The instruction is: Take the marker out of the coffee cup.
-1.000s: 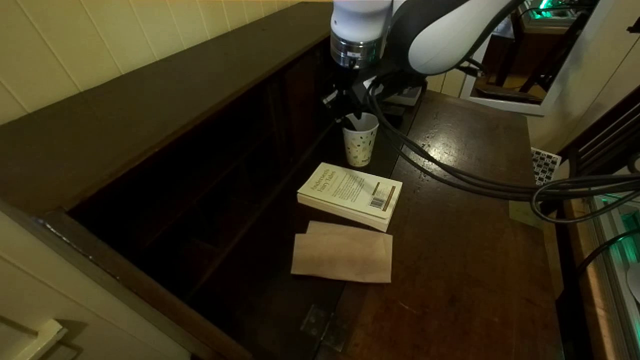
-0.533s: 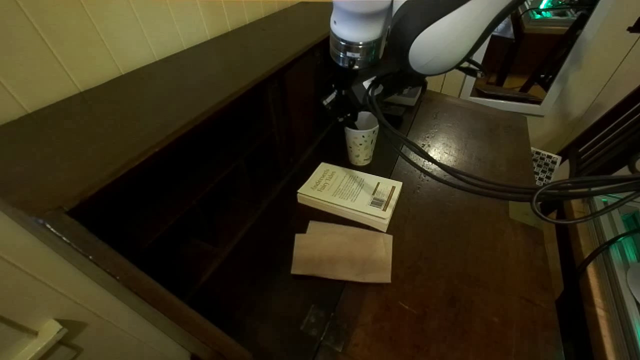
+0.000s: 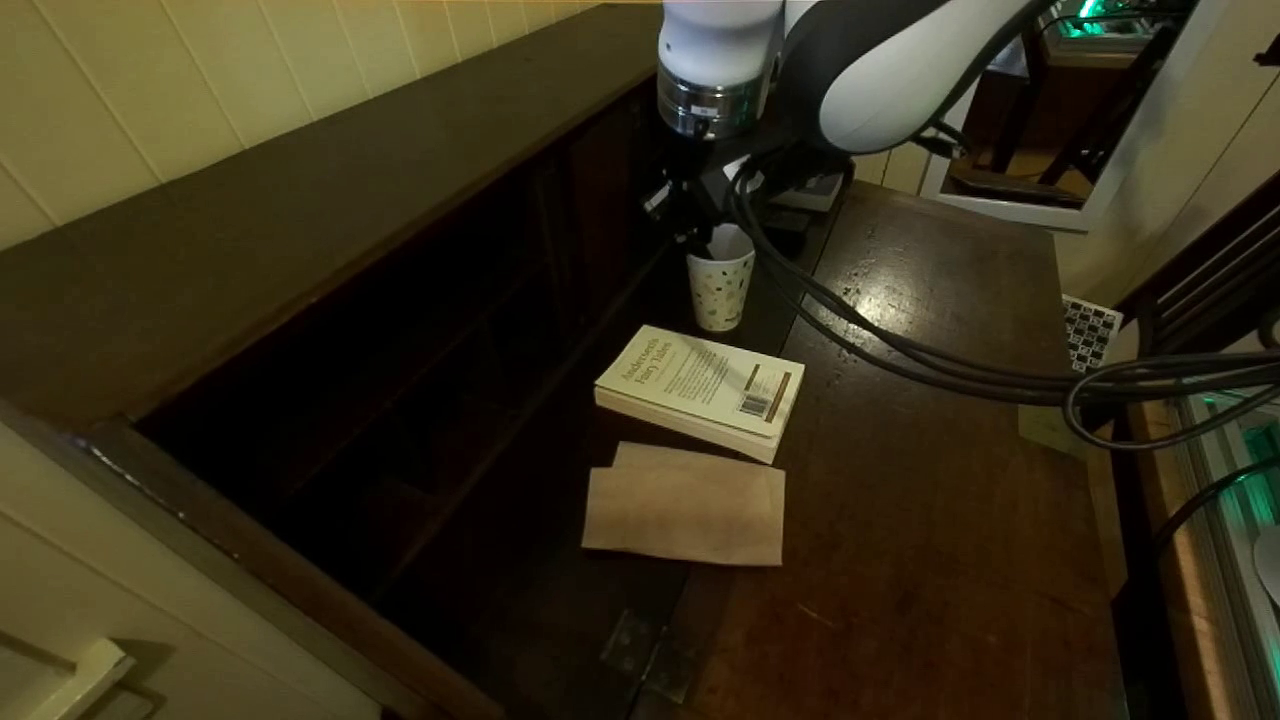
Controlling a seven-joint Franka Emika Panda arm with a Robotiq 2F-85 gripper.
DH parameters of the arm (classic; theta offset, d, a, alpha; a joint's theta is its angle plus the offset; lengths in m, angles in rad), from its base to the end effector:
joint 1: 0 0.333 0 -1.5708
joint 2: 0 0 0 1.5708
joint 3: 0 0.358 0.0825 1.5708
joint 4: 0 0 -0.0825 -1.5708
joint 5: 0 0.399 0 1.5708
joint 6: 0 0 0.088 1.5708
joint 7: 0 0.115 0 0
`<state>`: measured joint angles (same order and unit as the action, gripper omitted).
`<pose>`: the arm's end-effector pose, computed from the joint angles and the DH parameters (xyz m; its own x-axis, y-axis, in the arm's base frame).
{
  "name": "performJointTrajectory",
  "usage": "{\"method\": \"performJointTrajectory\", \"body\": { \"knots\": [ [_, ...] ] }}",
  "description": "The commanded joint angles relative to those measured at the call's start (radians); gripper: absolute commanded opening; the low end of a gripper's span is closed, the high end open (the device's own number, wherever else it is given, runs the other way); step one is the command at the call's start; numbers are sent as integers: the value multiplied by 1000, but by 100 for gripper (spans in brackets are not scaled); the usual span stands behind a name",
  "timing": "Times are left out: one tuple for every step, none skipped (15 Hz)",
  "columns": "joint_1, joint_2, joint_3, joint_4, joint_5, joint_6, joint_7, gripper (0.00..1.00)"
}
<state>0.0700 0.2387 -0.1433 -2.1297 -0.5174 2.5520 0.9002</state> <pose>0.6080 -0.0375 0.3368 0.8085 -0.4708 0.3530 -0.5478 -0.8214 0.1591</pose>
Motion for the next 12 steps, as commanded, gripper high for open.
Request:
{"method": "performJointTrajectory", "body": {
  "knots": [
    [19, -7, -17, 2, -46, 11, 55, 6],
    [20, -9, -17, 2, -55, 12, 63, 6],
    [20, -10, -17, 1, -58, 12, 66, 6],
    [20, -10, -16, 1, -61, 11, 71, 6],
    [19, -11, -14, 1, -58, 10, 71, 6],
    [19, -13, -13, -1, -57, 9, 73, 6],
    [19, -17, -11, -2, -53, 7, 73, 6],
    [19, -26, -10, -4, -47, 2, 76, 6],
    [19, -35, -10, -7, -46, 3, 81, 6],
    [18, -49, -8, -10, -43, 2, 84, 6],
    [17, -62, -6, -13, -40, 1, 88, 6],
    [15, -77, -2, -15, -34, 1, 86, 6]
  ]
}}
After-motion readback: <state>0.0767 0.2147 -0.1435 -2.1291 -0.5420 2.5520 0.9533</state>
